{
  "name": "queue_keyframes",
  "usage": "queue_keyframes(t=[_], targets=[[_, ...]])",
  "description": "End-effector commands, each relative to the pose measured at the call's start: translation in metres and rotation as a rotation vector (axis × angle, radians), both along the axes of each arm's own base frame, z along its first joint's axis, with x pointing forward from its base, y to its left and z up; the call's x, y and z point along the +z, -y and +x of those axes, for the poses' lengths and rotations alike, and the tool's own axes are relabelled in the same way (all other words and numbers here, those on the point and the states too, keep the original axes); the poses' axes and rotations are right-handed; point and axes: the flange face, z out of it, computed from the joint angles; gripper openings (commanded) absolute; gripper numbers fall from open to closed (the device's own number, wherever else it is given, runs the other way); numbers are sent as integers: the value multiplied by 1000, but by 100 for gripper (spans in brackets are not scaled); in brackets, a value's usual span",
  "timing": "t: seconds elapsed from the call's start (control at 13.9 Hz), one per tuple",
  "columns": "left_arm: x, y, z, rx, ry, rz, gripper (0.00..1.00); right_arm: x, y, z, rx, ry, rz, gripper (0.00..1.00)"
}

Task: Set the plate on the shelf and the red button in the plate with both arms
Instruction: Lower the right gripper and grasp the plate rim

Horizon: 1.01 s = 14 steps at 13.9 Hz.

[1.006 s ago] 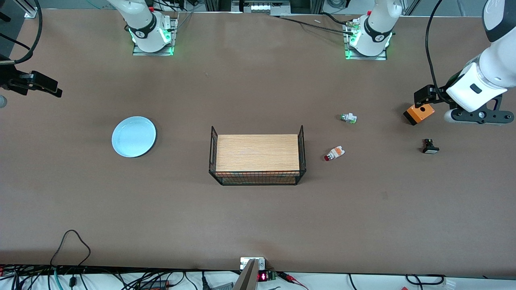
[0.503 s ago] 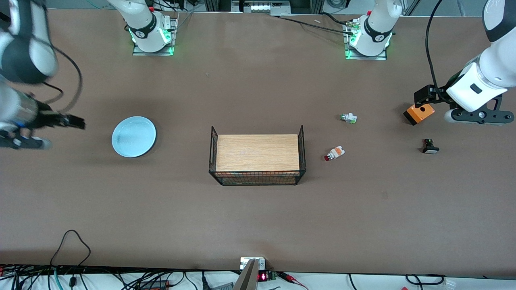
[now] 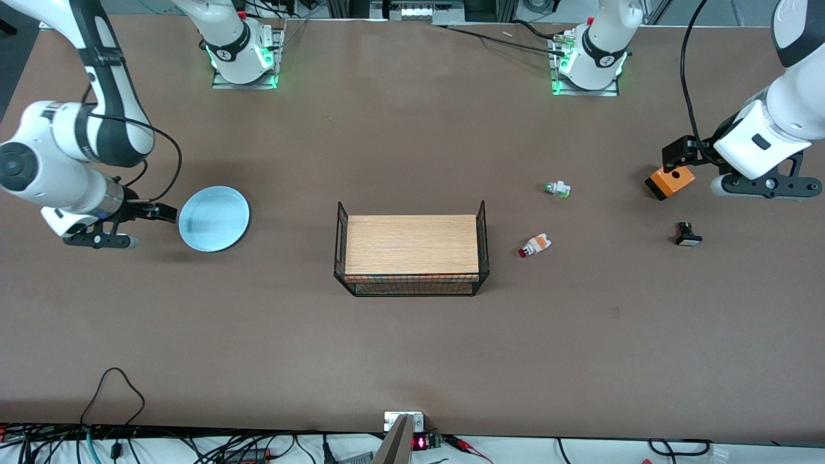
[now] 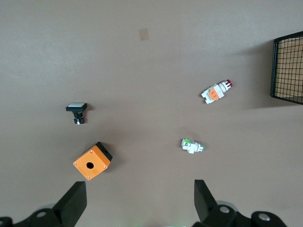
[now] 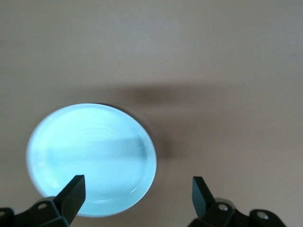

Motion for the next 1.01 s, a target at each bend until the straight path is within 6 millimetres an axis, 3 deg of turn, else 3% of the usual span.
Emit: queue_keyframes(t=[0.0, 0.36, 0.5, 0.65, 0.79, 0.93], targets=[[6, -1, 2, 6, -5, -4, 100, -37, 16, -27, 5, 32, 2, 100], [5, -1, 1, 6, -6, -4, 100, -95, 13, -28, 14, 36, 10, 99], [5, -1, 1, 6, -6, -4, 100, -99, 12, -28, 13, 32, 12, 70], [6, -2, 2, 8, -5, -4, 100, -102, 11, -29, 14, 26, 13, 25], [5, -2, 1, 8, -6, -4, 100, -105, 8, -30, 4, 21, 16, 0], [5, -2, 1, 8, -6, -4, 100, -105, 6, -30, 2, 16, 15, 0]])
